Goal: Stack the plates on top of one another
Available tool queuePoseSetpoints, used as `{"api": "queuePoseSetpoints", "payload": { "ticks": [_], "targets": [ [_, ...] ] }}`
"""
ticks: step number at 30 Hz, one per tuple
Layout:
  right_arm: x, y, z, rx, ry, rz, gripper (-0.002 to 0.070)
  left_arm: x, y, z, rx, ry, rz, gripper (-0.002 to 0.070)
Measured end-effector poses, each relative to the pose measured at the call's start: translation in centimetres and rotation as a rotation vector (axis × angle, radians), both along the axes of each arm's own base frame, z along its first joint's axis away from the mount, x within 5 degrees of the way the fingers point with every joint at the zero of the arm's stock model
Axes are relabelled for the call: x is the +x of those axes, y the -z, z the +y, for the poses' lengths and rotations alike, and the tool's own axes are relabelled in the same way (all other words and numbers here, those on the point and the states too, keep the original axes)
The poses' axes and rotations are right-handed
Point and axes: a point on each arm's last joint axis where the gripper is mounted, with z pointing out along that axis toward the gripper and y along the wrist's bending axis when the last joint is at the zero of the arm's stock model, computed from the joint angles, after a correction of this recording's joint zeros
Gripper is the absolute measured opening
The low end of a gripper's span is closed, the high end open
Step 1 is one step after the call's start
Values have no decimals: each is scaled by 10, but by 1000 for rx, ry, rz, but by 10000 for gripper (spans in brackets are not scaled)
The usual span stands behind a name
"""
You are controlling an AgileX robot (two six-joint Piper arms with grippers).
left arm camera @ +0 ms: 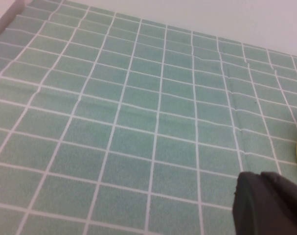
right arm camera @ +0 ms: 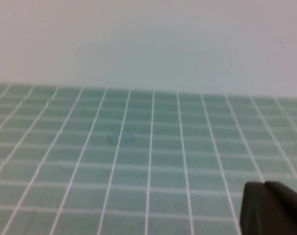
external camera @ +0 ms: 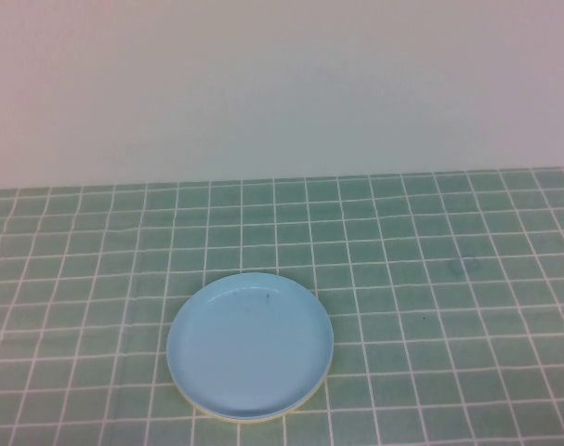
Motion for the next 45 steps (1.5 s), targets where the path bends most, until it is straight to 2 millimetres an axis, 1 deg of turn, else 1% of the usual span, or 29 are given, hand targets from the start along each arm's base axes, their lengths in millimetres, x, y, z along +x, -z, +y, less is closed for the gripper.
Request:
{"api": "queuePoseSetpoints", "payload": {
  "ticks": [5,8,16,45],
  "targets": [
    [-3,12,0,-4,-3,133,-2,0,0,0,0,0,0,-1],
    [-4,15,-2,11,23,170,-2,0,0,0,0,0,0,-1],
    [-4,15,-3,35,47,177,-2,0,0,0,0,0,0,-1],
    [-4,15,-4,18,50,177,-2,0,0,0,0,2,0,-1]
  ]
}}
